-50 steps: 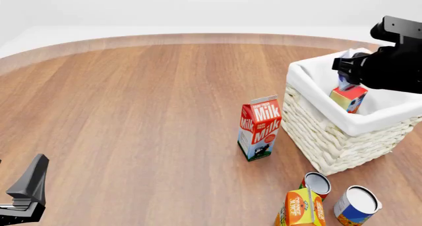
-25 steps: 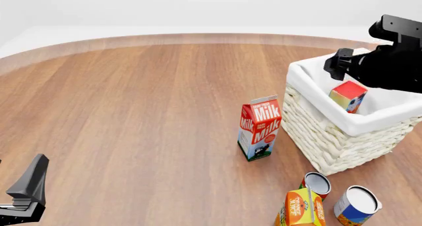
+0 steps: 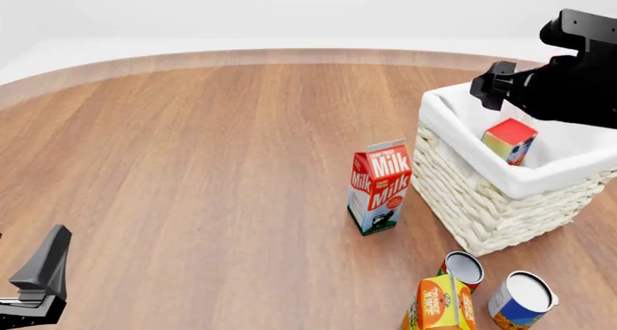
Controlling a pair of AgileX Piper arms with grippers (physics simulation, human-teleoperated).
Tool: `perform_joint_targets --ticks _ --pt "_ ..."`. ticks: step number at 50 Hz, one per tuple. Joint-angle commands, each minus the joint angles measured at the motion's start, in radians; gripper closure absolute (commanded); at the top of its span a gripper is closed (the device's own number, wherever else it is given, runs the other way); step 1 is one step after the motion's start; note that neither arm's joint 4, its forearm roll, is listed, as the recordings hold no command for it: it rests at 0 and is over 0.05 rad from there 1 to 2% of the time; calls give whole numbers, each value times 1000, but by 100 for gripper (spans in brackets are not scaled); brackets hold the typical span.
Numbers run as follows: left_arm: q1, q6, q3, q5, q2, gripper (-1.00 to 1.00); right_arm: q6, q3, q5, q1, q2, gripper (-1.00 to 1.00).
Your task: Pick up the cream cheese box and the butter, and put them in the basket.
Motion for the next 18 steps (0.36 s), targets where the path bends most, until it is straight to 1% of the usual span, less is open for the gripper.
perform_joint_targets --ticks 1,3,5,11,13,14,15,17,18 --pt "0 0 0 0 0 -100 -19 -51 47 35 -28 -100" --pt "0 0 0 0 0 -100 -27 -53 49 47 -40 -100" --pt "0 0 0 0 0 -100 -32 -83 79 58 -54 -100" --pt "0 0 0 0 0 -100 -63 -120 122 99 -98 -100" --pt "0 0 0 0 0 -100 -79 -169 165 119 -123 -100" --pt "0 0 0 0 0 -100 -79 -169 165 119 -123 -100" --pt "0 0 0 0 0 -100 -95 -192 191 132 -150 -100" --pt "0 0 0 0 0 -100 -107 -230 229 155 -167 -100" --pt "0 0 0 0 0 -100 -121 -235 236 159 -174 -100"
